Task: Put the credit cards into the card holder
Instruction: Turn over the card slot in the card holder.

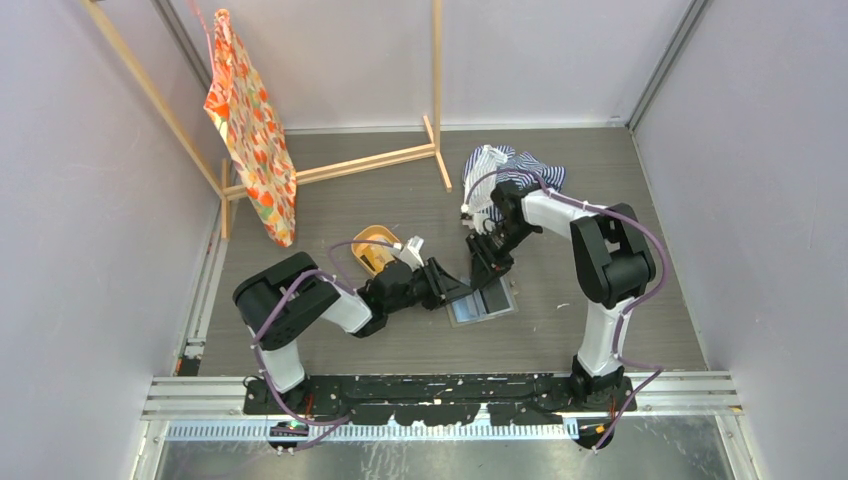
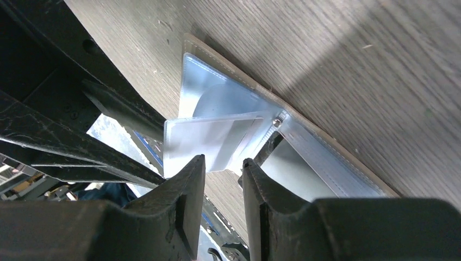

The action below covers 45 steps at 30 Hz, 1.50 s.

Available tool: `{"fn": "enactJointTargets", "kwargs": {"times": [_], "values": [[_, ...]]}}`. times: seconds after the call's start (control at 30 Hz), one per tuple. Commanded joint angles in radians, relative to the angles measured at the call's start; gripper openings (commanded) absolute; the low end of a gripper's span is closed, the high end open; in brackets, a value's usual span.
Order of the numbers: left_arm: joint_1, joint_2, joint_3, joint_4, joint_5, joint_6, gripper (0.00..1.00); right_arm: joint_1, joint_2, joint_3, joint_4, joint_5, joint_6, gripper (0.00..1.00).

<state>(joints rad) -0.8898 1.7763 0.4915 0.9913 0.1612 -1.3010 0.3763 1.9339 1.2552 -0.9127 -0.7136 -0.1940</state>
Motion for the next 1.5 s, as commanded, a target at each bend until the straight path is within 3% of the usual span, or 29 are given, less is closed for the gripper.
{"fn": "enactJointTargets", "kwargs": {"times": [0.0,0.43,0.93,1.13,1.33,1.47], "values": [[0.000,-0.014,0.045,-0.002,0.014,0.023,0.33,-0.031,-0.074,0.028,-0.007,-0.052,-0.026,0.38],[0.000,0.016,0.133,-0.130,0.030,0.044,0.34,-0.132,-0.075,0.010,0.008,-0.133,0.003,0.44],[0.000,0.086,0.179,-0.172,0.027,0.047,0.35,-0.159,-0.043,0.012,-0.018,-0.181,-0.010,0.47],[0.000,0.060,0.173,-0.273,-0.009,0.052,0.34,-0.160,-0.054,0.007,-0.004,-0.072,-0.018,0.48],[0.000,-0.056,0.150,-0.386,-0.045,0.103,0.34,-0.160,-0.175,-0.031,0.075,0.124,-0.035,0.49],[0.000,-0.137,0.145,-0.488,-0.084,0.153,0.34,-0.157,-0.264,-0.057,0.110,0.147,-0.054,0.47]]}}
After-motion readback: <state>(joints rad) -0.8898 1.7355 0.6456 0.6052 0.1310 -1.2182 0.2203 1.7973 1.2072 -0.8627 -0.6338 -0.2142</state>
